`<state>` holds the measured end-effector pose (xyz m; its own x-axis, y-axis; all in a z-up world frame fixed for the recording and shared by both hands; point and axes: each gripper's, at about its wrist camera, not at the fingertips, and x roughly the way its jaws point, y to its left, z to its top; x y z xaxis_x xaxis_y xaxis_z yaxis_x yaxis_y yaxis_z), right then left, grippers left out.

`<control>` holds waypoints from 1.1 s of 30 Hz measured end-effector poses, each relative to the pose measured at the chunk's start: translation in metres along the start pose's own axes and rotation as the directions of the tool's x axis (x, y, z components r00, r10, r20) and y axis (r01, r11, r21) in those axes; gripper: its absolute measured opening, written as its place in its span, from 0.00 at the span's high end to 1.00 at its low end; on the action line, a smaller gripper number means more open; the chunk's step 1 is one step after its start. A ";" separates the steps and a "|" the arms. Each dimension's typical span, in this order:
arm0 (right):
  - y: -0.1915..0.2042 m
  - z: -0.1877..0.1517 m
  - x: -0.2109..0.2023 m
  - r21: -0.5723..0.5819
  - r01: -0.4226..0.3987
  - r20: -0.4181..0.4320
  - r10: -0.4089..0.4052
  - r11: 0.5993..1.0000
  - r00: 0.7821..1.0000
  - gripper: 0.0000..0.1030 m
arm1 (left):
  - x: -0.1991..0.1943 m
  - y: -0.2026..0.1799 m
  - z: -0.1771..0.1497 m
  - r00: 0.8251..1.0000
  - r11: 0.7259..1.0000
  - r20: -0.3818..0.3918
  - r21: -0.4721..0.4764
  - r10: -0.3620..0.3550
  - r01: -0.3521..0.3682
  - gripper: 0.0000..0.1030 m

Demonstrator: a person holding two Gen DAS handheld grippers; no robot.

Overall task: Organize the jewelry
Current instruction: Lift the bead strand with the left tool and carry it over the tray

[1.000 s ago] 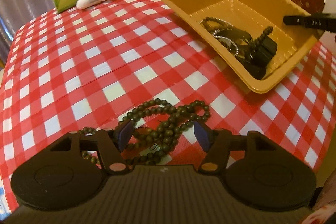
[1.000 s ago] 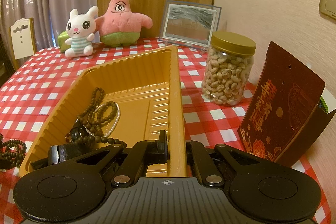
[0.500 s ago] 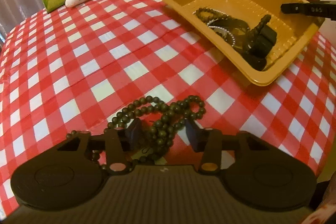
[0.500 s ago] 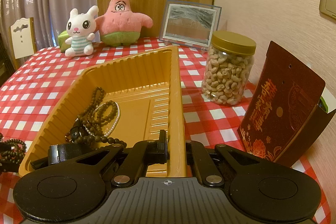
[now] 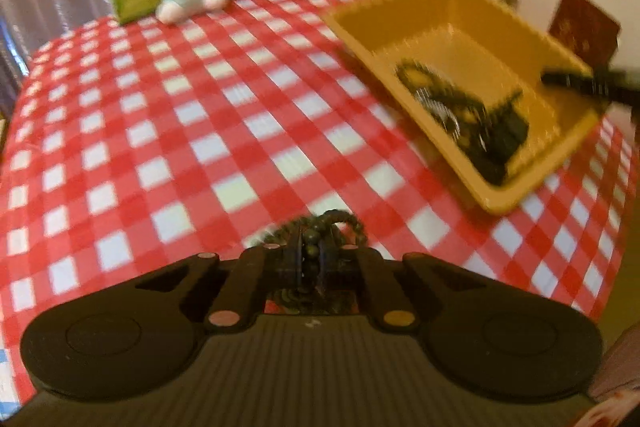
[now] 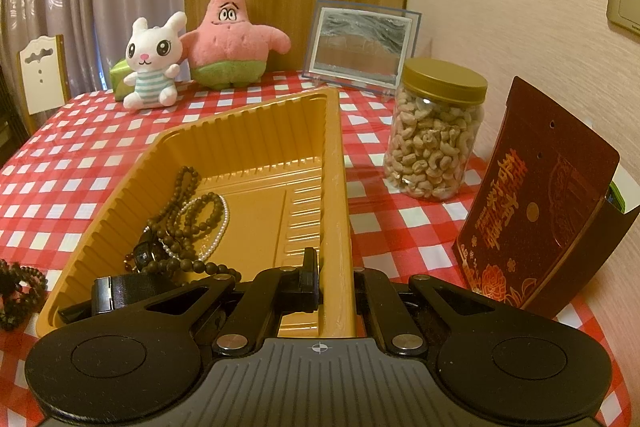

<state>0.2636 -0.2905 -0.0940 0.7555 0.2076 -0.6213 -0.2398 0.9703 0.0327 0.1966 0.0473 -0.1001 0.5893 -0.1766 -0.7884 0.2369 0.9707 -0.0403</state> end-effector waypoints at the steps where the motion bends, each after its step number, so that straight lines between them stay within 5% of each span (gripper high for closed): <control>1: 0.000 0.000 0.000 0.000 0.000 0.000 0.000 1.000 1.000 0.97 | -0.006 0.005 0.004 1.000 1.000 0.018 -0.013 0.005 -0.005 0.93; 19: 0.001 0.001 0.000 -0.004 -0.001 0.002 0.001 1.000 1.000 0.97 | -0.111 0.041 0.070 0.958 0.992 0.282 -0.125 0.054 -0.019 0.93; 33: 0.003 0.001 -0.002 -0.006 -0.002 0.007 0.002 1.000 1.000 0.97 | -0.153 0.035 0.104 0.923 0.993 0.383 -0.117 0.047 -0.002 0.93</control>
<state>0.2617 -0.2882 -0.0917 0.7595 0.2109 -0.6154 -0.2454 0.9690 0.0293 0.1946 0.0916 0.0830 0.8504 -0.1800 -0.4944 0.1441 0.9834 -0.1101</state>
